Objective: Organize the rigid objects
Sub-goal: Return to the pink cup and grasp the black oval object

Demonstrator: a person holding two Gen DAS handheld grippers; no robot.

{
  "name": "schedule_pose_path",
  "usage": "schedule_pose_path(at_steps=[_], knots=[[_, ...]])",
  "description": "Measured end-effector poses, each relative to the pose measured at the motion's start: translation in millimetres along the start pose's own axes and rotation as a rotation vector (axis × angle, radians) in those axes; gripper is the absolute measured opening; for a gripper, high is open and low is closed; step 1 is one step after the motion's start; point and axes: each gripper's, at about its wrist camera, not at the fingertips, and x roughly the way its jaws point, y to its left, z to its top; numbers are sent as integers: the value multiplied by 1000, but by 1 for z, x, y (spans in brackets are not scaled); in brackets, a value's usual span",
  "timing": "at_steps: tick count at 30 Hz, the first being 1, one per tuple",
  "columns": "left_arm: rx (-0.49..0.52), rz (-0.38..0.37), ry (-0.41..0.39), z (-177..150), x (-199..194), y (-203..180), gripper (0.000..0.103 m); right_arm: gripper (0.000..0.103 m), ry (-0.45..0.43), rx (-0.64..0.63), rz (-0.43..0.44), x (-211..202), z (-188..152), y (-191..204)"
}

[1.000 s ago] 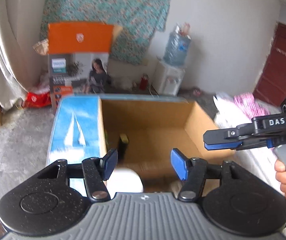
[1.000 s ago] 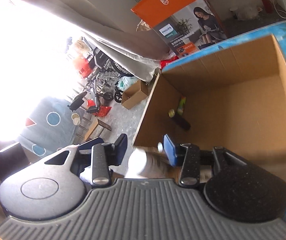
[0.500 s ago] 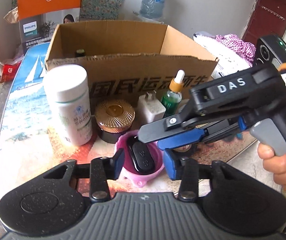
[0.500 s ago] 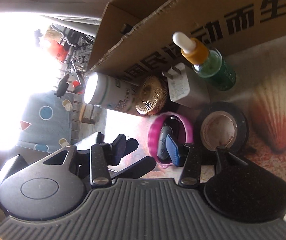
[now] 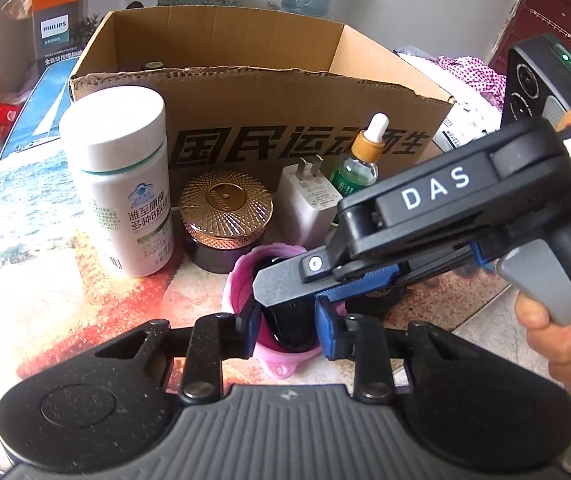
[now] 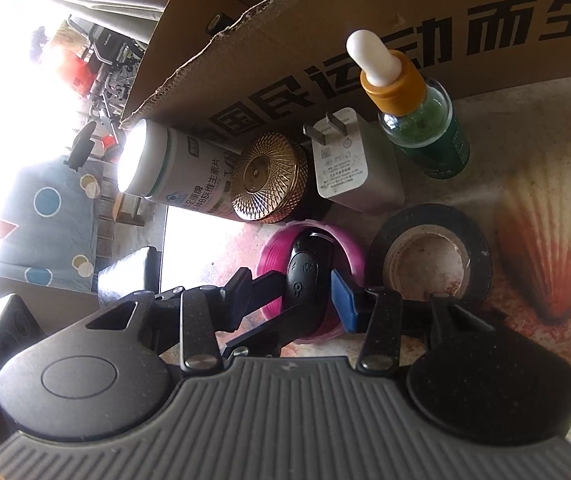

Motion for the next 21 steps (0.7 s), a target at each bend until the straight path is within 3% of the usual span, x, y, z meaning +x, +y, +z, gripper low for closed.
schedule_pose_path(at_steps=[6, 7, 10, 11, 21], knots=[[-12, 1, 1, 2, 3, 0, 36, 41, -11, -3, -1, 3, 0, 2], [-18, 1, 11, 2, 5, 1, 39, 37, -18, -5, -2, 1, 0, 1], [-70, -21, 33, 1, 10, 9, 37, 20, -33, -3, 26, -4, -2, -1], [-79, -28, 34, 1, 10, 11, 37, 18, -34, -2, 37, -5, -2, -2], [-58, -1, 19, -2, 6, 4, 31, 16, -41, -8, 60, 6, -3, -7]])
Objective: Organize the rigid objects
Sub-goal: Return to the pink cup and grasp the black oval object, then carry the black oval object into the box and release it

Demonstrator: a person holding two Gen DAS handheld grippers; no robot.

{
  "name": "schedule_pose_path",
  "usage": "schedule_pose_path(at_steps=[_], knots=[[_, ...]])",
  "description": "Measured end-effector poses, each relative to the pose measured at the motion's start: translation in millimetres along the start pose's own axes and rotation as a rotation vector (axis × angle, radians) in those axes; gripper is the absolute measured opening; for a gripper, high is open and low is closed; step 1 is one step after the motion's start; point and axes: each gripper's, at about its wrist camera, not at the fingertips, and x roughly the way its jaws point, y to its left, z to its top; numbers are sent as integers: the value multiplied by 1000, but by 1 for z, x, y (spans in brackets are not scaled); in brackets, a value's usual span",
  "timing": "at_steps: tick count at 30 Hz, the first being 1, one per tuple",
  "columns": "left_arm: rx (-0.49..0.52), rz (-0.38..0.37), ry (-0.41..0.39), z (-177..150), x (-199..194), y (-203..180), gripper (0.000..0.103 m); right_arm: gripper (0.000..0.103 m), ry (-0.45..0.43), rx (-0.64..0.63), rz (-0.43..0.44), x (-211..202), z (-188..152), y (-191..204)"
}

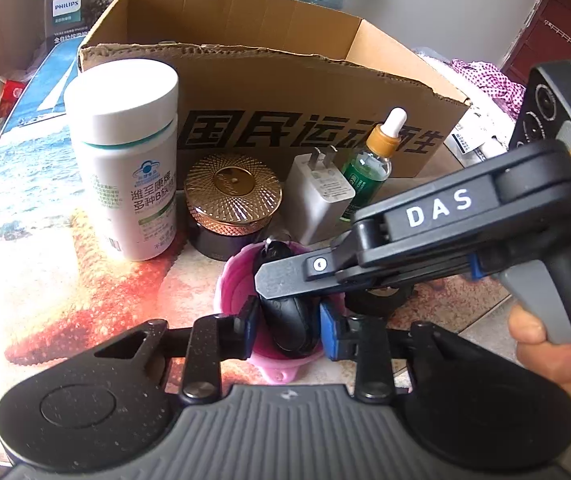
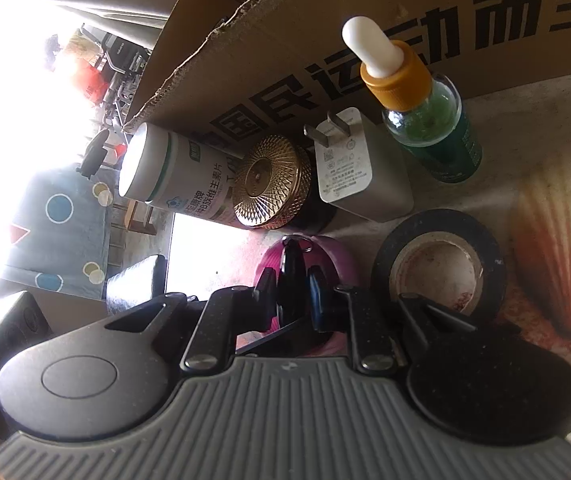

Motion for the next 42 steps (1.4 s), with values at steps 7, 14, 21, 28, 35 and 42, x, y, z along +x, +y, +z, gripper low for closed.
schedule_pose_path(at_steps=[7, 14, 21, 28, 35, 42], knots=[[28, 24, -53, 3, -23, -8, 31, 16, -48, -59, 35, -14, -5, 16], [79, 59, -168, 27, -70, -18, 31, 16, -146, -162, 85, -49, 2, 56], [126, 66, -251, 97, -94, -16, 31, 16, -249, -278, 127, -80, 56, 103], [80, 61, -135, 192, -54, 20, 31, 16, -181, -224, 134, -63, 166, 103], [-9, 83, 9, 243, 11, 60, 31, 16, -69, -123, 96, -9, 248, 80], [-3, 180, 103, 250, 57, 76, 43, 18, -3, -55, 59, 51, 265, 58]])
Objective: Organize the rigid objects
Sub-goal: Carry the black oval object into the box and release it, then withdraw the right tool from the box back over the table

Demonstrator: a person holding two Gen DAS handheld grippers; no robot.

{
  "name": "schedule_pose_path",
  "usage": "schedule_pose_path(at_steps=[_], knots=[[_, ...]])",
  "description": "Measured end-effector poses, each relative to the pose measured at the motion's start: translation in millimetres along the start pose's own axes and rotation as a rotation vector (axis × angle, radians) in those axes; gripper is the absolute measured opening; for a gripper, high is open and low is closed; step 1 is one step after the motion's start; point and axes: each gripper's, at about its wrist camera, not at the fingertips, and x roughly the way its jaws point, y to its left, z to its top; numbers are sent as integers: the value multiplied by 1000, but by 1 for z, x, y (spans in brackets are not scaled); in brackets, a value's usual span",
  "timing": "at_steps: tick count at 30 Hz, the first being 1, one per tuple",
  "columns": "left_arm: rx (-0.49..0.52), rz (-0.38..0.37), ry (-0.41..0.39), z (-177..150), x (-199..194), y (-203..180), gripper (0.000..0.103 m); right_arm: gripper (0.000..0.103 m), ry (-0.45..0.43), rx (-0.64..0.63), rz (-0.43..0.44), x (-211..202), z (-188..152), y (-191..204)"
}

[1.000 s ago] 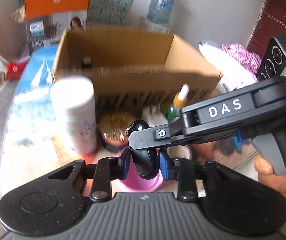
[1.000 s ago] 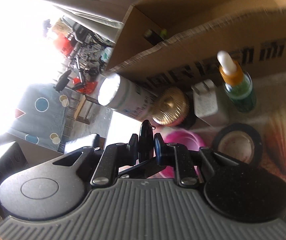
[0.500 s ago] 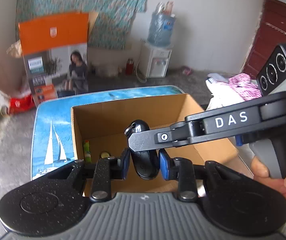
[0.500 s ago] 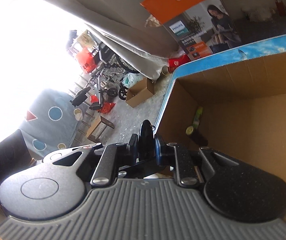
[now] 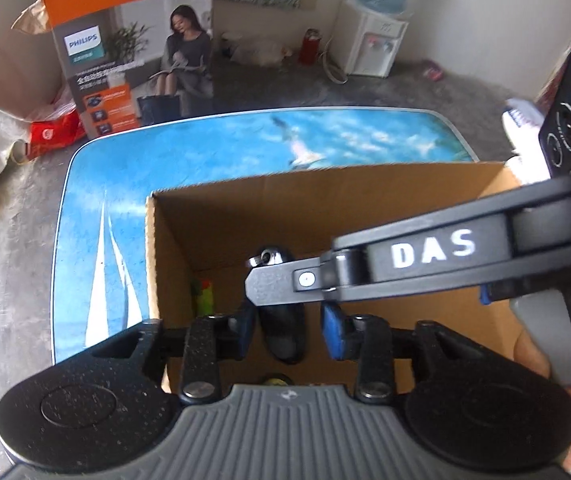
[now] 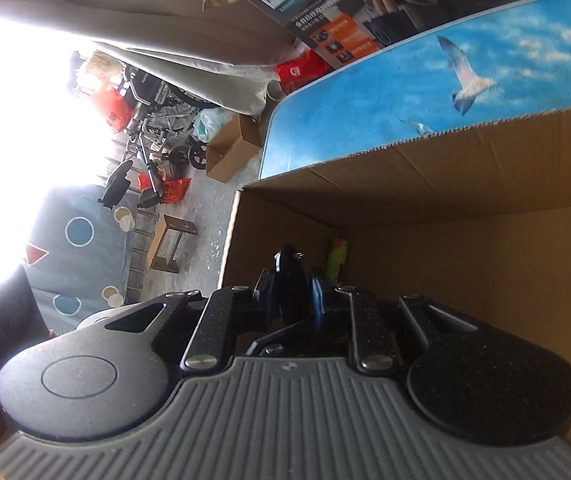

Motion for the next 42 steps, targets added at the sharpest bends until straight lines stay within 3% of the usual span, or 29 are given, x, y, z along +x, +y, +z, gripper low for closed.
schedule_pose_path(at_steps=[4, 8, 18, 22, 26, 31, 35, 42], knots=[[0, 28, -13, 0, -1, 0, 55, 20, 1, 30, -13, 19, 3, -11], [-6, 27, -53, 0, -16, 1, 59, 24, -13, 44, -10, 19, 3, -14], [-13, -31, -188, -26, -88, -3, 67, 31, -124, -7, 75, -68, -34, -1], [18, -65, -253, -50, -124, -14, 72, 35, -192, -35, 109, -123, -70, 4], [55, -109, -313, -84, -153, -30, 77, 48, -267, -86, 143, -173, -123, 2], [87, -153, -349, -136, -161, -51, 84, 50, -334, -117, 134, -206, -193, -13], [102, -122, -315, -178, -145, -63, 85, 50, -355, -111, 87, -202, -244, -29], [90, -94, -205, -227, -111, -62, 85, 50, -299, -104, -26, -153, -305, -40]])
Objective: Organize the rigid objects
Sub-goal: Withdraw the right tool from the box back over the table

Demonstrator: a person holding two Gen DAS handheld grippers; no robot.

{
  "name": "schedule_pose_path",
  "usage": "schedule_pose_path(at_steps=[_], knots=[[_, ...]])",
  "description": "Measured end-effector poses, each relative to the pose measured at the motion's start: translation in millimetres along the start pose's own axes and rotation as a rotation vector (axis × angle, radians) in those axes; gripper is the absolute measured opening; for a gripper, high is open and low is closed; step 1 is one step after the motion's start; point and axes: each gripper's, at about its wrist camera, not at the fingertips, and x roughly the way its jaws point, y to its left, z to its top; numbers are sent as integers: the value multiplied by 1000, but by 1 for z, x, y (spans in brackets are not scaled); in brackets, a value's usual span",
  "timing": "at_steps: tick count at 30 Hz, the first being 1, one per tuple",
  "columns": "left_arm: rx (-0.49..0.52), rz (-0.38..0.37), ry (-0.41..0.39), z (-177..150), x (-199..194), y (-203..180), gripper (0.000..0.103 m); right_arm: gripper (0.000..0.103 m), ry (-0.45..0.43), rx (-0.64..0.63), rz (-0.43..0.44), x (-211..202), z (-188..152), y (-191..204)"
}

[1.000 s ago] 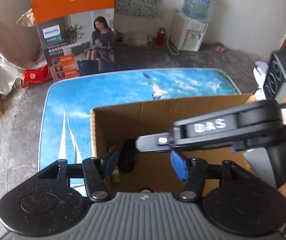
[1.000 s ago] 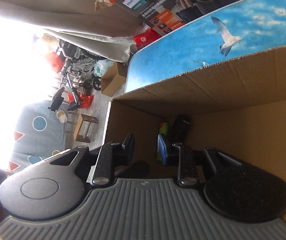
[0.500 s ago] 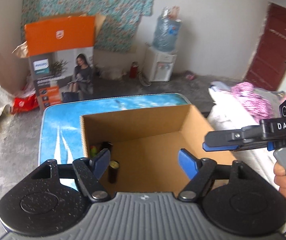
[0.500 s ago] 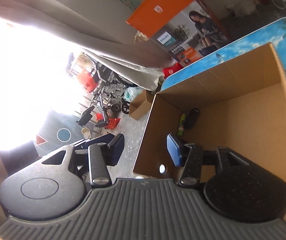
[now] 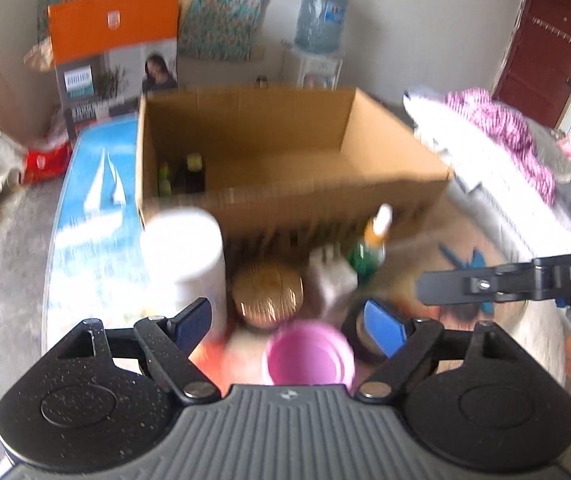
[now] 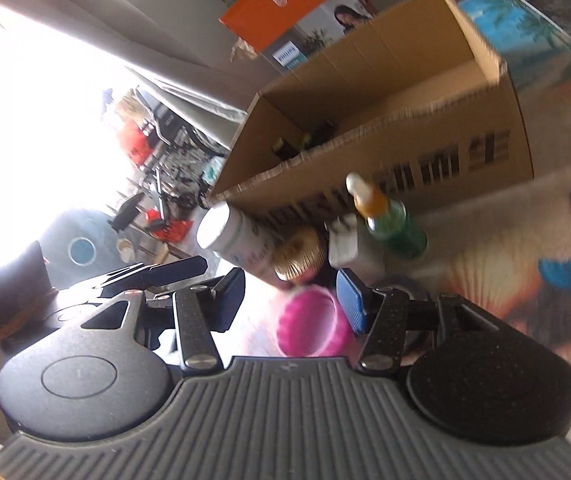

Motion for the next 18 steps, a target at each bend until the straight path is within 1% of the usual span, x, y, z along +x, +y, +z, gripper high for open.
schedule_pose_path(at_steps=[2, 4, 8, 10, 13, 15, 18], knots=[[14, -12, 19, -12, 6, -3, 85, 50, 18, -14, -34, 11, -12, 1], [22, -21, 42, -24, 12, -5, 85, 50, 38, -23, -60, 25, -14, 4], [46, -31, 76, -42, 24, -13, 85, 49, 85, -6, -67, 41, -23, 5], [71, -11, 79, -49, 31, -18, 85, 47, 105, 5, -65, 48, -26, 4], [134, 47, 70, -55, 37, -26, 85, 44, 125, 21, -72, 55, -31, 4], [162, 56, 64, -55, 42, -29, 84, 42, 133, 28, -84, 61, -34, 3], [151, 51, 72, -55, 49, -28, 77, 37, 141, 50, -94, 67, -35, 0]])
